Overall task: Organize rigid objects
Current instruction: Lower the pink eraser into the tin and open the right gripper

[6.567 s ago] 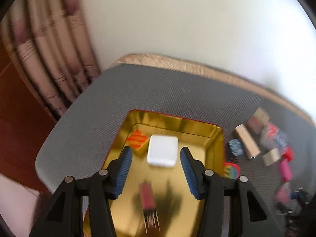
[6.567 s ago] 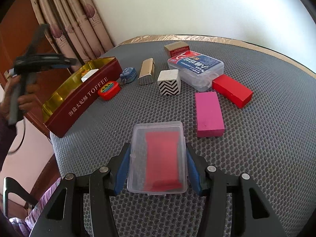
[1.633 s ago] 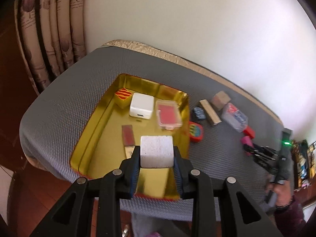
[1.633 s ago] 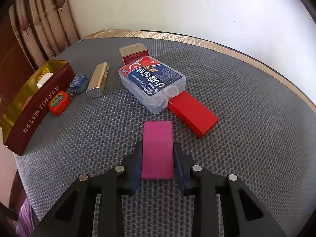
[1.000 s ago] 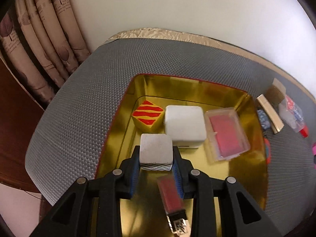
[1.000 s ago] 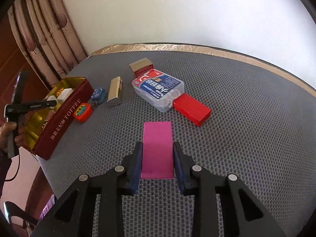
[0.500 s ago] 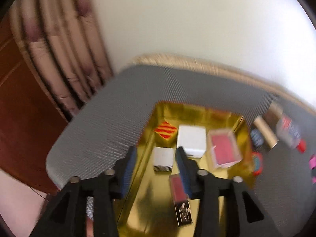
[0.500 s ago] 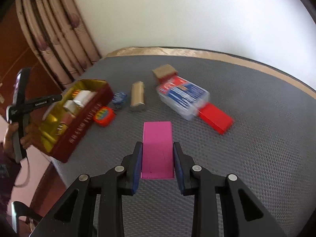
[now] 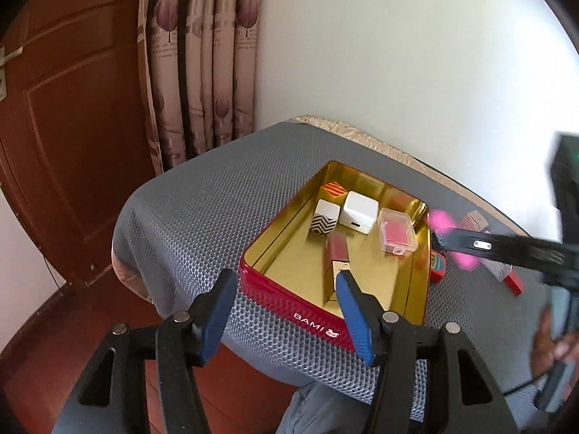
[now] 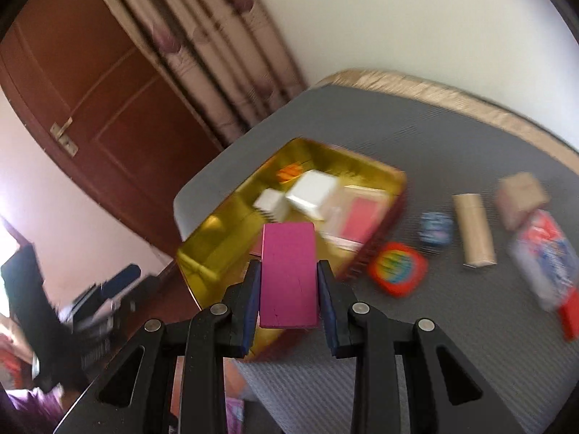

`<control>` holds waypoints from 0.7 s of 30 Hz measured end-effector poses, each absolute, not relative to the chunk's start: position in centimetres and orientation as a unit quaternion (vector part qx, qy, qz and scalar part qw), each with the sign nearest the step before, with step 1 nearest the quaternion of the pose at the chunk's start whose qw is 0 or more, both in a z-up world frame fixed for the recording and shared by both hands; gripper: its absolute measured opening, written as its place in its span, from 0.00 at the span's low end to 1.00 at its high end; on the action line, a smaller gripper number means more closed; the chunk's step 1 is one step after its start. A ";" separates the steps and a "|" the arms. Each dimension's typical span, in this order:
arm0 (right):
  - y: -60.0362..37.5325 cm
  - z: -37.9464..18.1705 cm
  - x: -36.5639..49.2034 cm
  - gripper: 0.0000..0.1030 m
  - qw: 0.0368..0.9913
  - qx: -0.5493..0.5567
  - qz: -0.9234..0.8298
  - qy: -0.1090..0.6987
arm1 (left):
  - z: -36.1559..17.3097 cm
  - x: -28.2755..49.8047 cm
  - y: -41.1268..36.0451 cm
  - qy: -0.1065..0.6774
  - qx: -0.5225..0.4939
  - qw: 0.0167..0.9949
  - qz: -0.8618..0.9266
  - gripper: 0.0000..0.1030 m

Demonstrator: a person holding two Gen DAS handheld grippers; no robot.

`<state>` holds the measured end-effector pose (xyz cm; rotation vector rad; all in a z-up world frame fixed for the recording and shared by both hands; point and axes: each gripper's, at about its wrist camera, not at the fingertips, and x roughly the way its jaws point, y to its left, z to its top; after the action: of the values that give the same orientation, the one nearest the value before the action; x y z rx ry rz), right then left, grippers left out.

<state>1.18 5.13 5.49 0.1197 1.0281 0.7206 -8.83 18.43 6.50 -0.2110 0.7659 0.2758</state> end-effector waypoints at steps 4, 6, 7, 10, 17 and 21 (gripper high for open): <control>8.8 3.6 3.2 0.27 0.798 0.039 0.331 0.503 | 5.8 -8.8 18.3 0.381 -0.106 0.911 0.115 0.57; 10.1 2.6 4.1 0.27 0.794 0.033 0.324 0.513 | 5.3 -8.6 18.4 0.396 -0.116 0.905 0.103 0.57; 10.4 2.2 4.4 0.27 0.793 0.032 0.323 0.516 | 5.2 -8.5 18.5 0.401 -0.119 0.903 0.100 0.57; 11.7 1.5 4.9 0.27 0.790 0.022 0.319 0.522 | 4.9 -8.4 18.9 0.409 -0.136 0.898 0.091 0.57; 13.1 0.1 5.9 0.27 0.790 0.009 0.305 0.532 | 4.6 -8.2 19.0 0.421 -0.145 0.892 0.084 0.57; 13.3 -0.4 6.4 0.30 0.794 0.009 0.297 0.531 | 4.4 -8.0 18.8 0.426 -0.139 0.890 0.082 0.57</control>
<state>6.44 13.29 -0.38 0.0186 1.1414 0.6379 -8.05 18.82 4.44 -0.2887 0.8836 0.1696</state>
